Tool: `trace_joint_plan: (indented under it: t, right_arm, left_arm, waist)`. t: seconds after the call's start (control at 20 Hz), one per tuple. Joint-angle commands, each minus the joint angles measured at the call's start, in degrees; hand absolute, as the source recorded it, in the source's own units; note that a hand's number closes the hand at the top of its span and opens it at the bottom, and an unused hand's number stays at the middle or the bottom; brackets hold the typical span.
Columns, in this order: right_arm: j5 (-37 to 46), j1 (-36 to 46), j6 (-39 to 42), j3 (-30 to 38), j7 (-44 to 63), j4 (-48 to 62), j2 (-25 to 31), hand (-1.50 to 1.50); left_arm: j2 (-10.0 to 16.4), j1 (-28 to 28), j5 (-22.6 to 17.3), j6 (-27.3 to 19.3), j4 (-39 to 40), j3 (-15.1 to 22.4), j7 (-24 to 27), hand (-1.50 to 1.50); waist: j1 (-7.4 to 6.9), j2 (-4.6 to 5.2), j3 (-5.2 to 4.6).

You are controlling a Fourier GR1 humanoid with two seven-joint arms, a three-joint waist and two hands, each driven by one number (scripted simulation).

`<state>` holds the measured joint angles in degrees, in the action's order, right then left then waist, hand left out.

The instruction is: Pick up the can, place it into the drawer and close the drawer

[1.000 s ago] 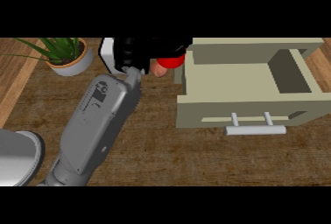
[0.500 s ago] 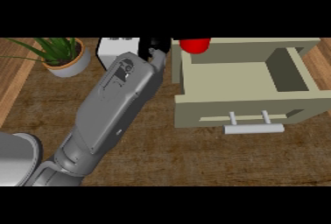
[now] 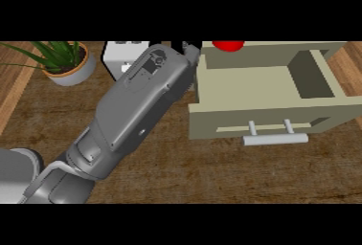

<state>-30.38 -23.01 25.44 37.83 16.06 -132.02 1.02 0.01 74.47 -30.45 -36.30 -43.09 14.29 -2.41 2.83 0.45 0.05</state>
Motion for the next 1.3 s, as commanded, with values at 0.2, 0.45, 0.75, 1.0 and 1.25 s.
trace_joint_plan:
  t: [0.2, 0.45, 0.75, 1.0, 1.25]
  right_arm:
    - [1.1, 1.6, -1.0, -0.4, 1.1, 0.8, 0.4, -1.50]
    - [0.9, 2.7, 0.7, -0.8, -1.5, 3.7, 0.3, -1.50]
    - [1.2, 2.1, -1.0, -2.6, 2.0, -2.0, -0.3, -1.50]
    - [-0.3, 6.5, -2.1, -1.1, 3.5, 3.3, 4.3, -1.50]
    - [2.4, 5.7, -1.7, -2.9, 2.3, 1.7, 1.2, -1.50]
  left_arm:
    - [0.0, 5.0, -8.2, -2.0, 8.7, 5.6, 3.4, 1.50]
    - [0.0, 4.2, -12.4, -3.3, 10.6, 9.7, 6.9, 1.50]
    - [0.0, 7.1, -15.6, -4.2, 14.9, 13.3, 6.2, 1.50]
    - [0.0, 5.8, -17.6, -5.6, 16.5, 16.9, 8.9, -1.50]
    - [0.0, 3.8, -20.7, -8.1, 14.8, 19.6, 9.8, -1.50]
  waist:
    - [0.72, 0.21, 0.04]
    - [1.43, 0.33, 0.08]
    - [2.68, 0.46, 0.07]
    - [2.90, 0.91, 0.10]
    - [2.59, 0.65, 0.08]
